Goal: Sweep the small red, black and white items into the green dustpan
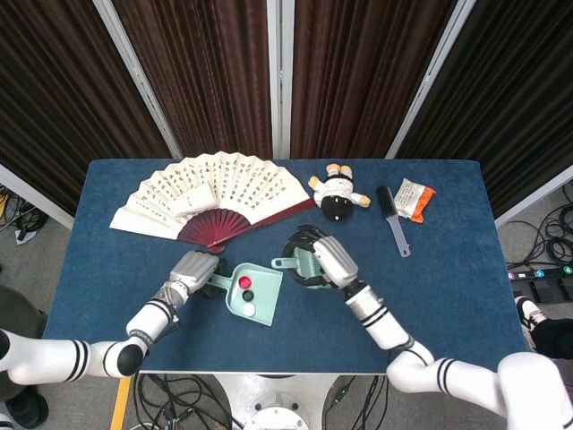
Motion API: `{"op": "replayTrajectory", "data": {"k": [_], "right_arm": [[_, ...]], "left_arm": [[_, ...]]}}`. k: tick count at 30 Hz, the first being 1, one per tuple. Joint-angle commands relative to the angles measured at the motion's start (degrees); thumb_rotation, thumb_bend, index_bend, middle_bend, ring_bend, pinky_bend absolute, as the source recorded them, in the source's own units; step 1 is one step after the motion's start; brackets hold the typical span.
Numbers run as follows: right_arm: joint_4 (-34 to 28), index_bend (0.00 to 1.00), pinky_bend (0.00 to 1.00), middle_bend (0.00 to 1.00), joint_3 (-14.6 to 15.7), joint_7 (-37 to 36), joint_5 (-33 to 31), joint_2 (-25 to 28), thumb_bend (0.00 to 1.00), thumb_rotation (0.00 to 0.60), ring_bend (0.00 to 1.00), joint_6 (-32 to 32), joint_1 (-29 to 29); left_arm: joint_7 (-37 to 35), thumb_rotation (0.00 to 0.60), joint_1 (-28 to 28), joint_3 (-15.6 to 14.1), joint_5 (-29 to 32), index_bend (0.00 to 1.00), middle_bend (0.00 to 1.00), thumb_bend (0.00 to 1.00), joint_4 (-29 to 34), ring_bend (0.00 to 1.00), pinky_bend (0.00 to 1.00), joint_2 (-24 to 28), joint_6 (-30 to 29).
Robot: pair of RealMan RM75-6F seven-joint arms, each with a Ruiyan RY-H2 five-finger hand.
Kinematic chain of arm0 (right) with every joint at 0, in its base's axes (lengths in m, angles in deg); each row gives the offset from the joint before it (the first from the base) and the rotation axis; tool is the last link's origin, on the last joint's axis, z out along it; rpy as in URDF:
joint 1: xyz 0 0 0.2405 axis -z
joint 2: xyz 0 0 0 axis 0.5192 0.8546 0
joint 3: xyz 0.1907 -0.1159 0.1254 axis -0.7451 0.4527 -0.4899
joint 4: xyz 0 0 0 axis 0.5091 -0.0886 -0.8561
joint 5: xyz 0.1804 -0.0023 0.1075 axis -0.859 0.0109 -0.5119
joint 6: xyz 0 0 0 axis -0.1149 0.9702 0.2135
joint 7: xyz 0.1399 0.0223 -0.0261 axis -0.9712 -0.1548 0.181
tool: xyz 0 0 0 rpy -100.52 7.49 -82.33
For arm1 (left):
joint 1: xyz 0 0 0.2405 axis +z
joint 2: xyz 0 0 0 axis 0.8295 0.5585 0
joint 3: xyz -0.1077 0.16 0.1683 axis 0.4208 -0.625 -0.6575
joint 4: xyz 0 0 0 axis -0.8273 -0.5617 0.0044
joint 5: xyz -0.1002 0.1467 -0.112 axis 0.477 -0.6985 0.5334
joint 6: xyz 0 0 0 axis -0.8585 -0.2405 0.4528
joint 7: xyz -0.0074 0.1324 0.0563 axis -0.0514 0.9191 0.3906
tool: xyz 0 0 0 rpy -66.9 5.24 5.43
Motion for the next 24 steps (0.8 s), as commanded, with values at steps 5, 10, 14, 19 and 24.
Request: {"op": "replayTrajectory", "data": {"k": [5, 10, 14, 19, 24], "right_arm": [[-3.22, 0.72, 0.12, 0.58, 4.26, 16.26, -4.17, 10.91, 0.61, 0.6, 0.23, 12.85, -0.88], [-3.26, 0.61, 0.06, 0.49, 6.25, 24.37, -5.87, 11.94, 0.6, 0.6, 0.15, 16.81, -1.51], [-3.91, 0.33, 0.0, 0.34, 7.23, 31.18, -8.39, 12.14, 0.5, 0.6, 0.03, 18.77, -1.43], [-6.54, 0.1, 0.0, 0.23, 6.97, 33.23, -11.01, 13.42, 0.37, 0.6, 0.0, 17.58, 0.0], [-9.18, 0.06, 0.0, 0.2, 6.33, 31.17, -9.82, 16.85, 0.31, 0.6, 0.0, 10.83, 3.31]], "left_arm": [[-0.62, 0.6, 1.35, 0.73, -1.65, 0.21, 0.32, 0.31, 1.22, 0.23, 0.24, 1.06, -2.36], [-2.48, 0.6, 4.21, 1.39, -5.38, 0.19, 0.31, 0.29, 3.62, 0.22, 0.24, 3.36, -6.87], [-4.16, 0.6, 7.25, 1.68, -8.09, 0.19, 0.31, 0.27, 4.6, 0.22, 0.23, 5.51, -11.19], [-6.19, 0.6, 11.79, 1.36, -12.22, 0.19, 0.31, 0.25, 4.44, 0.22, 0.23, 7.8, -17.0], [-7.79, 0.6, 16.23, 0.34, -16.6, 0.2, 0.31, 0.24, 2.14, 0.22, 0.21, 9.96, -21.79]]}}
